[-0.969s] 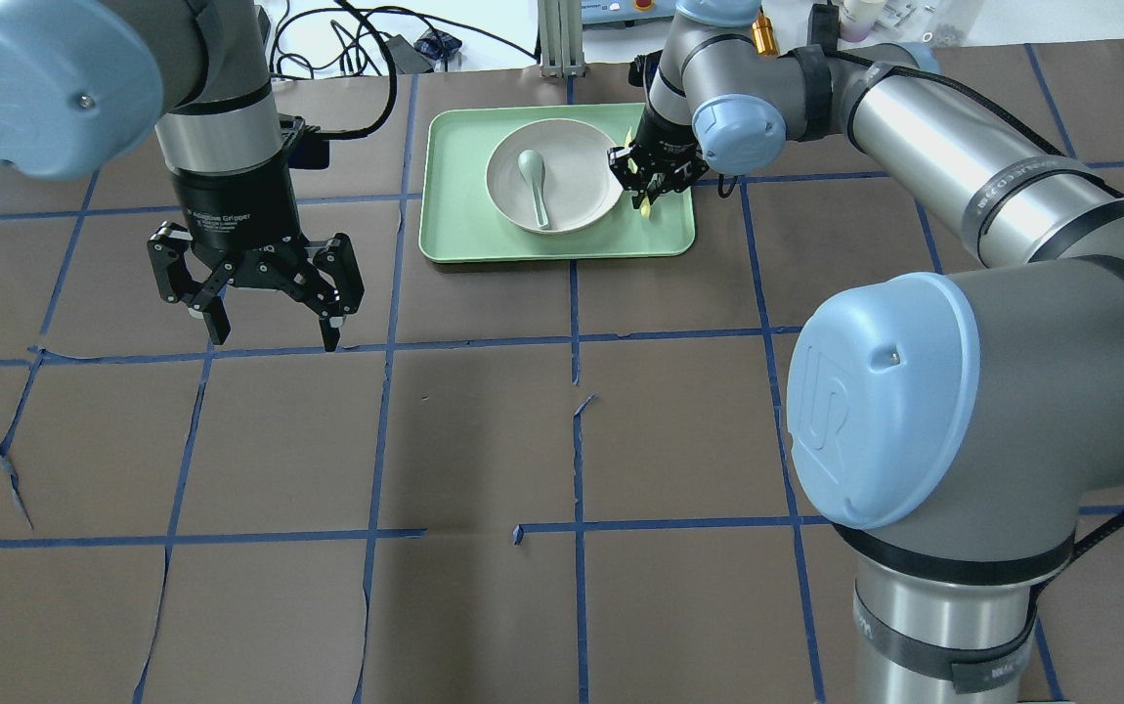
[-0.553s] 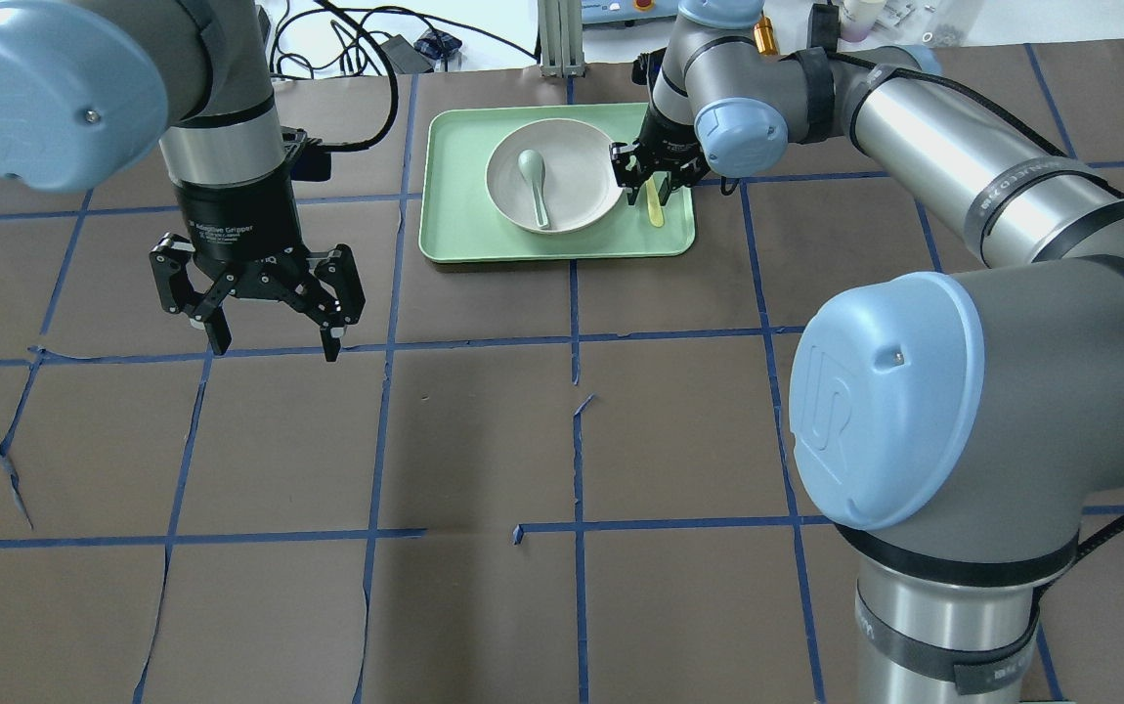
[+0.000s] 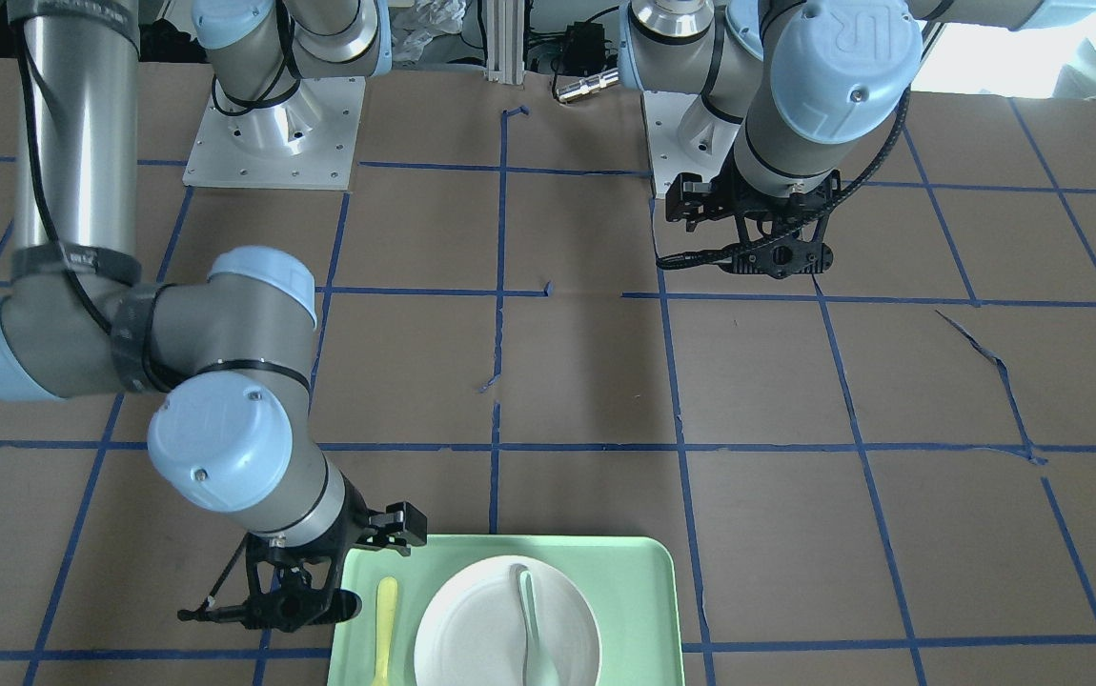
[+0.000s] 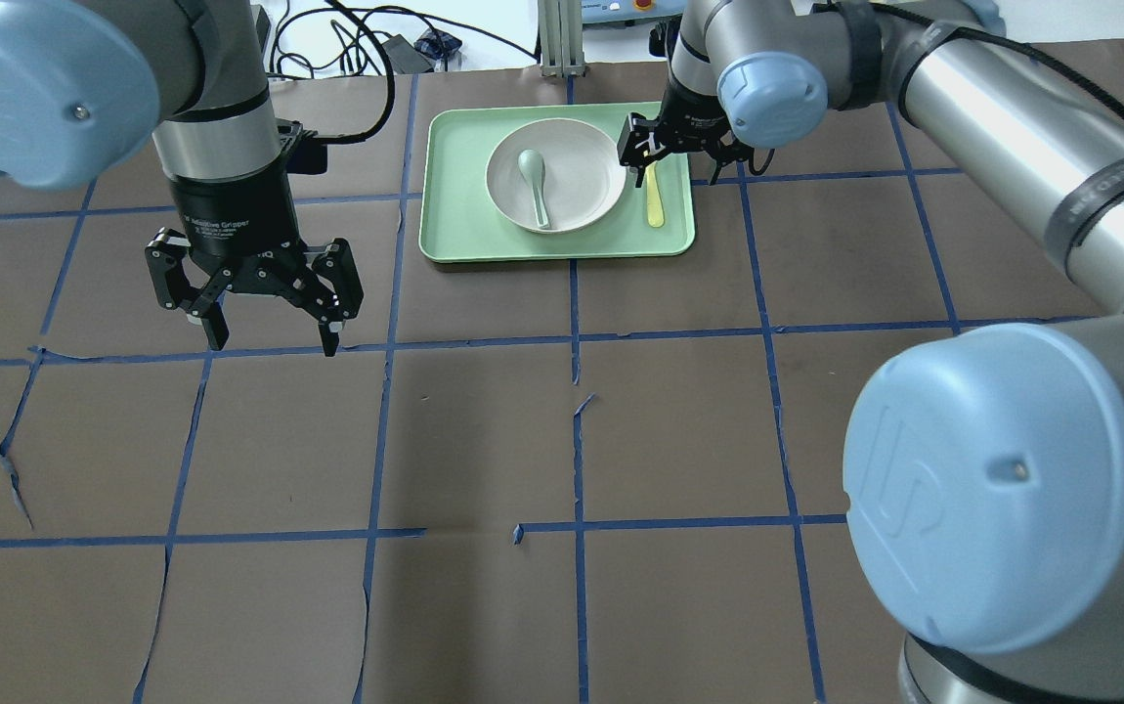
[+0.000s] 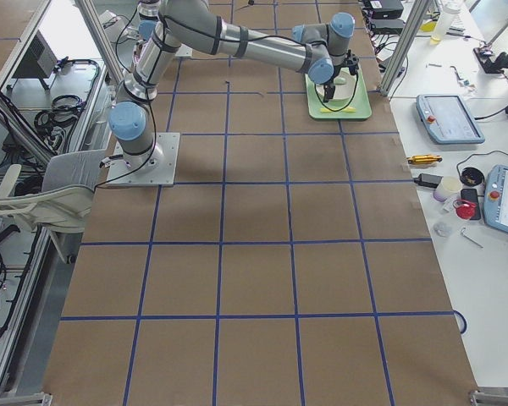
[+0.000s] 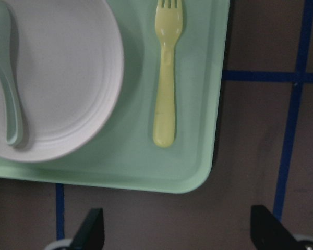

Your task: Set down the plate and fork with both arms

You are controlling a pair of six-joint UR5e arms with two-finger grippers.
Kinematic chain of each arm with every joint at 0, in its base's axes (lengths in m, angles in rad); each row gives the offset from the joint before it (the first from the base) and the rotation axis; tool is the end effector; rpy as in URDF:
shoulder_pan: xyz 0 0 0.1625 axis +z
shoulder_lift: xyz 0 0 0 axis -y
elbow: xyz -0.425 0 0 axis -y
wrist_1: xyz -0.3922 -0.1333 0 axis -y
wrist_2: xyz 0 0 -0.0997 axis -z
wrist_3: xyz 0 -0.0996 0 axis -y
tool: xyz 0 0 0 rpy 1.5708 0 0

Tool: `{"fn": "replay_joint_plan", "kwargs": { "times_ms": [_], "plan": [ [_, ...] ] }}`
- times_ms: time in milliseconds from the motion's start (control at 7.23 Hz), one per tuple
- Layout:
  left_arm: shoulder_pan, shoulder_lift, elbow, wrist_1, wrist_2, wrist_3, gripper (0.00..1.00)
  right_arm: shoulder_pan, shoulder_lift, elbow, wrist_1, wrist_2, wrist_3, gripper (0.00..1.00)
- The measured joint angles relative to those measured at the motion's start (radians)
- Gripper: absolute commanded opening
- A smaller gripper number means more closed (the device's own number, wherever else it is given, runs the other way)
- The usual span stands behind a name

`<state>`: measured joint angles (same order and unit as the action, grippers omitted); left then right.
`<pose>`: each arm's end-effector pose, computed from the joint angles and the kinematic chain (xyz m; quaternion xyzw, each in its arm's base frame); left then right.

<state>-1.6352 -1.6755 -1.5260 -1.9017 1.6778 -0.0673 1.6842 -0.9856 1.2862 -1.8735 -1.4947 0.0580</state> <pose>-0.1540 -0.4815 0.4321 0.0090 0.9796 0.1900 0.0651 0.2202 -0.6888 0.3016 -0.0277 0.9989 0.0022 0.0380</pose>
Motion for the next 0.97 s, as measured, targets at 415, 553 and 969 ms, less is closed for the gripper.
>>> {"fn": "replay_joint_plan", "kwargs": {
  "times_ms": [415, 553, 969],
  "plan": [
    [0.0, 0.002, 0.002, 0.055, 0.001, 0.0, 1.0, -0.005, -0.223, 0.033, 0.275, -0.135, -0.004, 1.0],
    [-0.001, 0.002, 0.003, 0.089, 0.001, 0.001, 1.0, -0.01, -0.28, 0.033, 0.324, -0.166, -0.006, 1.0],
    [0.0, -0.002, 0.009, 0.143, -0.003, 0.001, 1.0, -0.017, -0.401, 0.034, 0.474, -0.179, -0.027, 1.0]
  ]
}}
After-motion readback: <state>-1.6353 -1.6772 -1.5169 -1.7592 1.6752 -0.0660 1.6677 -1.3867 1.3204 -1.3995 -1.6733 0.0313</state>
